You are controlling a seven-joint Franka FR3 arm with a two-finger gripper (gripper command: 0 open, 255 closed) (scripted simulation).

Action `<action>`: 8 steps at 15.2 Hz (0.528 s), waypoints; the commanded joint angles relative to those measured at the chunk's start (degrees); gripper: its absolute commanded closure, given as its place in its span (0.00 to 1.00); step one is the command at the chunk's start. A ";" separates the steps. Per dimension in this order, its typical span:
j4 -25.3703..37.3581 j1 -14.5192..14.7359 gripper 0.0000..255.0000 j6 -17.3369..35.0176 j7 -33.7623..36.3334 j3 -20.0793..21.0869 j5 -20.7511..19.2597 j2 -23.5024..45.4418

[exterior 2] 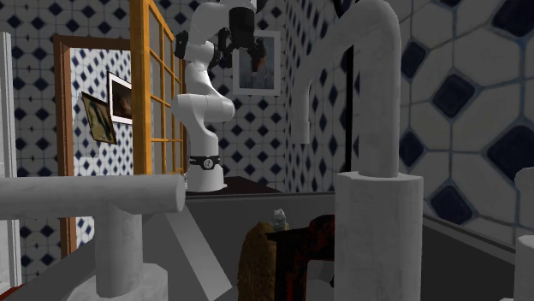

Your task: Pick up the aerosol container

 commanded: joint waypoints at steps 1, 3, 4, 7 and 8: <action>0.00 0.00 0.00 0.00 0.00 0.00 0.00 0.00; -2.14 -0.95 0.00 4.03 4.74 2.06 1.23 1.47; -3.08 -1.44 0.00 6.08 7.08 3.09 1.80 2.37; -5.34 -2.91 0.00 12.31 14.06 6.11 3.27 5.71; -5.91 -3.42 0.00 14.42 16.38 7.10 3.67 7.03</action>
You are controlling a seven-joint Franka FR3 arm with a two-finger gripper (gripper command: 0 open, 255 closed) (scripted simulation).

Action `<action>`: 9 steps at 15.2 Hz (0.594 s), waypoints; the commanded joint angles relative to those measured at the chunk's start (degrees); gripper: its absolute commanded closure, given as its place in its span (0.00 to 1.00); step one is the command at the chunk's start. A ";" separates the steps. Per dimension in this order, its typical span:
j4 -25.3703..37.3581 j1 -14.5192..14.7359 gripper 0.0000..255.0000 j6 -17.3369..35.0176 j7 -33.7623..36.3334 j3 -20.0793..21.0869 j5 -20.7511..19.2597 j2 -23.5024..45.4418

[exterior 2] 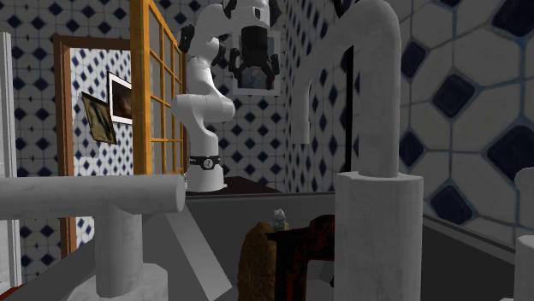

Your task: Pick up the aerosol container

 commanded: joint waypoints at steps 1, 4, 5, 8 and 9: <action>-1.31 -0.87 0.00 4.27 5.17 2.19 0.97 2.37; -2.22 -2.56 0.00 10.59 12.15 5.02 1.58 7.18; -2.36 -3.16 0.00 12.68 14.50 5.92 1.63 8.95; -2.28 -5.04 0.00 18.82 21.72 8.40 1.19 14.72; -2.09 -5.69 0.00 20.82 24.20 9.15 0.82 16.77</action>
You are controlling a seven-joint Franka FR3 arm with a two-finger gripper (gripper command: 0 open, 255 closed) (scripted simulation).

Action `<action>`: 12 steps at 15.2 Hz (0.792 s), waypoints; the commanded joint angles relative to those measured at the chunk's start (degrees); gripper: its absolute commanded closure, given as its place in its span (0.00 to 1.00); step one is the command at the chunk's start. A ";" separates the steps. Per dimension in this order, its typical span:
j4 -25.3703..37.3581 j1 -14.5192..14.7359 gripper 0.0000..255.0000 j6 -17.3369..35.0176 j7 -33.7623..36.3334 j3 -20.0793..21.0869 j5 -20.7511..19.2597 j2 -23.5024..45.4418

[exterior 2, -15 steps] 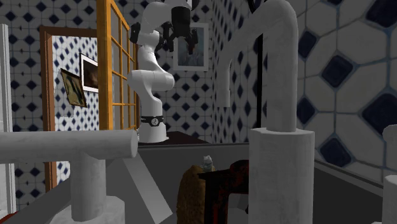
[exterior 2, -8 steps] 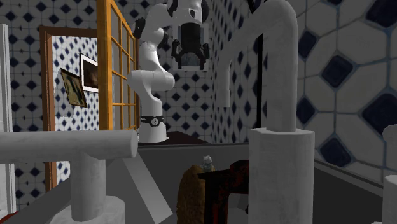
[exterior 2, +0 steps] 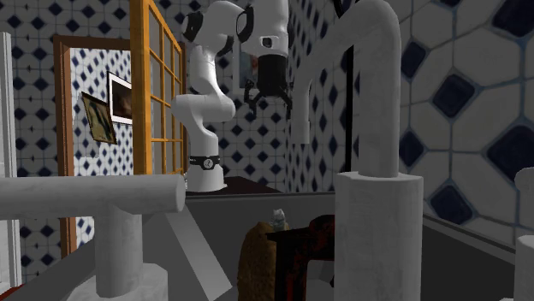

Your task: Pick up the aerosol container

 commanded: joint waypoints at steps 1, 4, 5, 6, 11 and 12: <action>0.12 -1.35 0.00 4.34 5.16 1.45 -0.76 4.11; 1.30 -3.31 0.00 9.91 13.02 3.18 -2.98 10.69; 1.83 -3.88 0.00 11.65 15.76 3.55 -4.00 12.96; 2.42 -4.41 0.00 13.31 18.55 3.84 -5.14 15.25; 6.24 -5.87 0.00 20.43 32.91 3.25 -12.12 26.70; 7.16 -5.86 0.00 21.61 35.74 2.70 -13.59 28.93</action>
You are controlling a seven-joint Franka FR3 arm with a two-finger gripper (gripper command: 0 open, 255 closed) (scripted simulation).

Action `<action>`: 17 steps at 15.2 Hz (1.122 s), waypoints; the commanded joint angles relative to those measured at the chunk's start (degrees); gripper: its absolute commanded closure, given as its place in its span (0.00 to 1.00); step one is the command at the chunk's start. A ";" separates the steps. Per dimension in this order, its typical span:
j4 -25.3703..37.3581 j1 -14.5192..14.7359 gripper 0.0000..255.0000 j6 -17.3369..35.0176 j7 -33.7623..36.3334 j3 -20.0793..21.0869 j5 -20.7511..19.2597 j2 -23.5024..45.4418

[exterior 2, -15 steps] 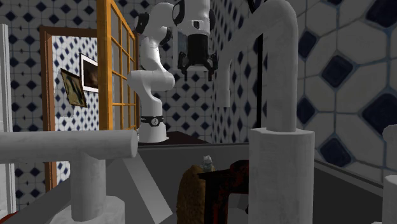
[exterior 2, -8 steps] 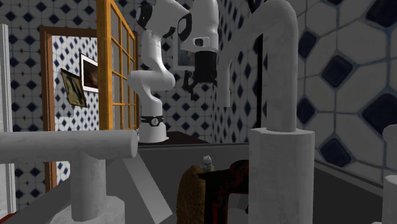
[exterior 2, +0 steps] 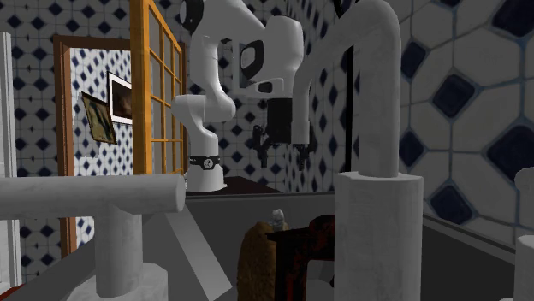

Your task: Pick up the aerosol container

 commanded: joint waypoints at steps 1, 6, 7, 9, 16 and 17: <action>1.55 0.10 0.00 2.65 6.00 -1.14 -2.91 4.43; 6.90 1.88 0.00 7.23 18.37 -6.09 -8.26 14.66; 7.45 2.15 0.00 7.61 19.40 -6.68 -8.57 15.59; 7.56 2.48 0.00 8.84 19.86 -7.13 -9.21 16.96; 8.12 3.43 0.00 12.12 21.12 -8.42 -10.98 20.90; 8.11 3.39 1.00 12.07 21.07 -8.41 -10.95 20.84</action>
